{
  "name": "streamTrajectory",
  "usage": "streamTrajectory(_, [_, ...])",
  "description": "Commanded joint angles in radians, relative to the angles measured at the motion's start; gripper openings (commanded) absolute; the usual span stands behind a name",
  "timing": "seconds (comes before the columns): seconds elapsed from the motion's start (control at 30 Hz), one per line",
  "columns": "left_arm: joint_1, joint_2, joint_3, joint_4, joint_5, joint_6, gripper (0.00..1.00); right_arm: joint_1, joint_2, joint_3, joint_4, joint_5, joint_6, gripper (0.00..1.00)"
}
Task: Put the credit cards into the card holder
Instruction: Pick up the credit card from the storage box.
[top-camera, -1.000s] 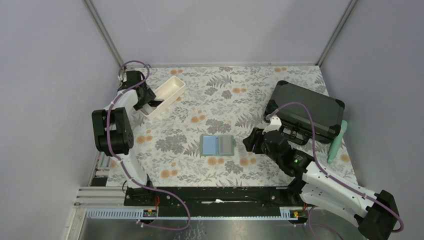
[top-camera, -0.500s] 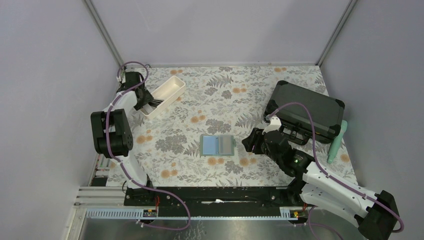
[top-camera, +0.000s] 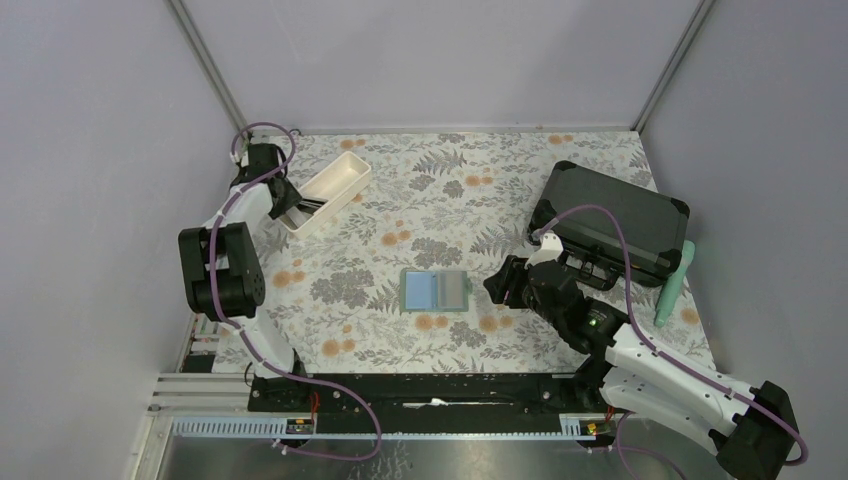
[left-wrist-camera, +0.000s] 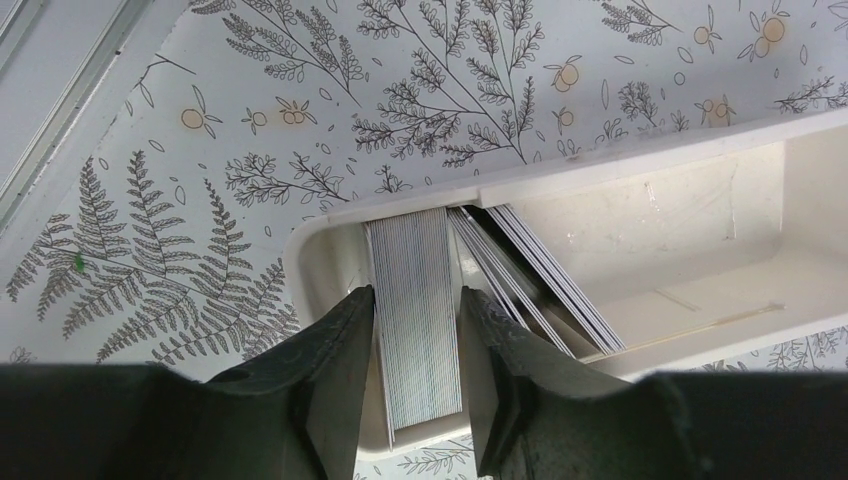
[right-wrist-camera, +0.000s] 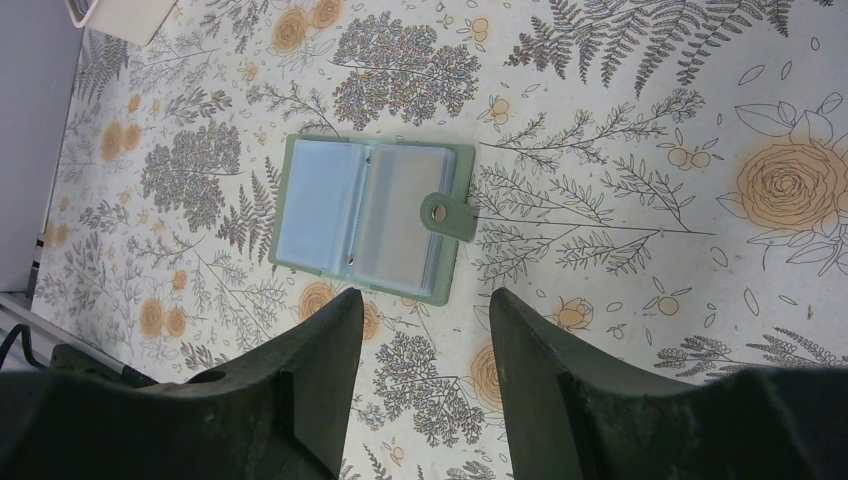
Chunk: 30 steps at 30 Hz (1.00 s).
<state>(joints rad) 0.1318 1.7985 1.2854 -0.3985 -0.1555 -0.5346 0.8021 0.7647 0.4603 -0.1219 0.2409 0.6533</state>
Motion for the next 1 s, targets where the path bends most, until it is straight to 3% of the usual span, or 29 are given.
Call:
streamTrajectory(0.0, [0.001, -0.060, -0.001, 0.035, -0.006, 0.007, 0.37, -0.005, -0.013, -0.005, 0.032, -0.013, 0.012, 0.57])
streamTrajectory(0.57, [0.007, -0.089, -0.023, 0.024, -0.018, 0.015, 0.00, -0.005, -0.020, -0.010, 0.032, -0.016, 0.017, 0.57])
streamTrajectory(0.97, [0.021, -0.206, -0.071, -0.002, -0.013, 0.030, 0.00, -0.006, -0.033, -0.003, 0.032, -0.027, 0.008, 0.57])
